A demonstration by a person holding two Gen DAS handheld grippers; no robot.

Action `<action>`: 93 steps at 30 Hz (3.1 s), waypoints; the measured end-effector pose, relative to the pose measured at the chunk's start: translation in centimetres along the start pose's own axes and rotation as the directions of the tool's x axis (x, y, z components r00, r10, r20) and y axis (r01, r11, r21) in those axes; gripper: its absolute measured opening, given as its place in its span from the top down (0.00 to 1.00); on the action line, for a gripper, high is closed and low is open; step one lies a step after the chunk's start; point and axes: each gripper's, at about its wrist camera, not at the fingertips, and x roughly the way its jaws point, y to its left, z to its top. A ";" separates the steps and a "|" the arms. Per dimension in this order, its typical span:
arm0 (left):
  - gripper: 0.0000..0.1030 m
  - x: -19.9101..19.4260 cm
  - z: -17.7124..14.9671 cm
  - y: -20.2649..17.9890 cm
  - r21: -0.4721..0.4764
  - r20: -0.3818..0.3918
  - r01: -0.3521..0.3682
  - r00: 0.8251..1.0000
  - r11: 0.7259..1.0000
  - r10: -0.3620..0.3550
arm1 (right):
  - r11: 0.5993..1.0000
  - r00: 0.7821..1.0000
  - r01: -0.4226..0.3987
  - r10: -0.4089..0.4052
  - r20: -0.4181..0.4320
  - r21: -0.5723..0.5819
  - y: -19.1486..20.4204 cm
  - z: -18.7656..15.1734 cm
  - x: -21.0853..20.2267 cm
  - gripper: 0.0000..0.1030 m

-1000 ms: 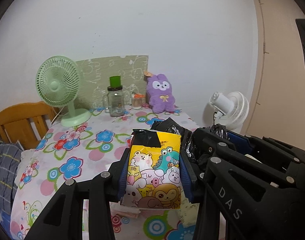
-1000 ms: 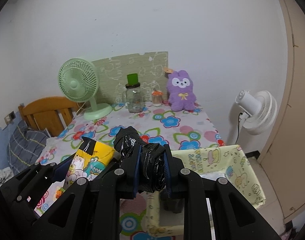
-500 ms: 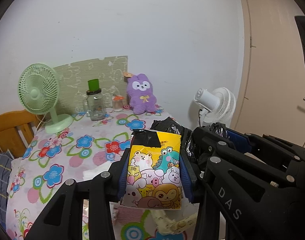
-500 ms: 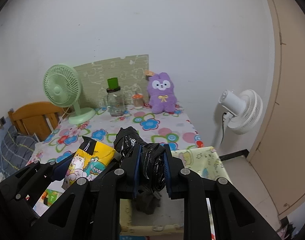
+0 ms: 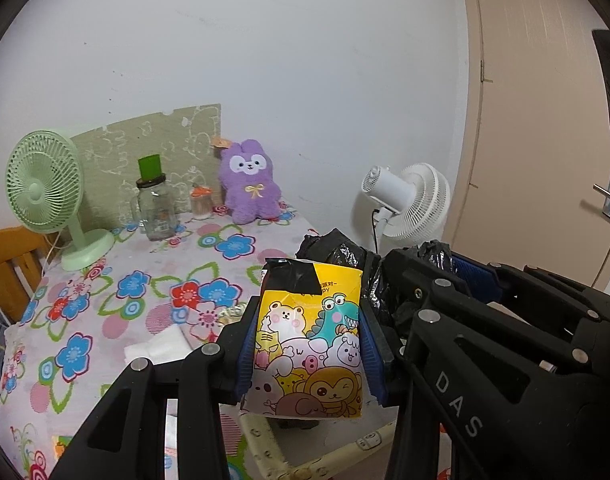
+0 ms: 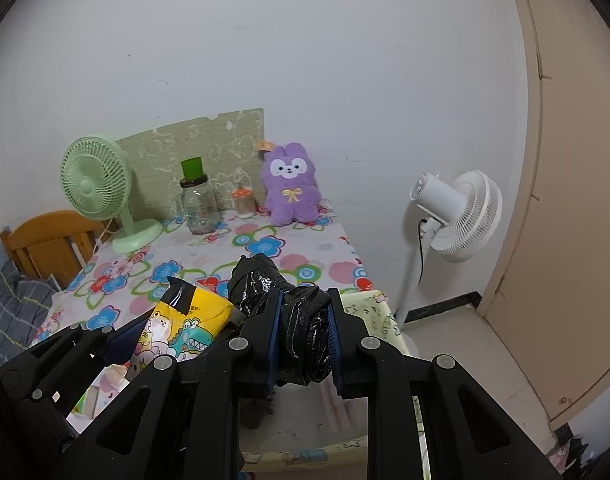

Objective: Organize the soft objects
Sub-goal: 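Carry the snack bag with the left tool while the right tool carries the black cloth toward the yellow box, then open the left tool dropping the snack bag into the box while the right tool releases the black cloth there, then withdraw both tools from the box back toward the remaining table items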

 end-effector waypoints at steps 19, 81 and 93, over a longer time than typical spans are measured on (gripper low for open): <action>0.54 5.1 -0.7 -2.0 0.038 -0.107 0.010 0.994 0.999 -0.006 | 0.999 0.997 0.002 0.002 -0.082 0.046 -3.5 -1.5 4.4 0.77; 0.00 2.0 -0.7 -0.3 0.089 -0.121 -0.022 0.992 0.996 0.032 | 1.000 1.000 -0.007 0.008 -0.007 0.022 -0.9 -1.2 1.3 0.01; 0.00 -1.0 -1.0 1.3 0.083 -0.054 -0.064 0.996 0.995 0.068 | 1.000 1.000 -0.016 0.016 0.015 -0.005 1.6 -1.0 -0.9 0.00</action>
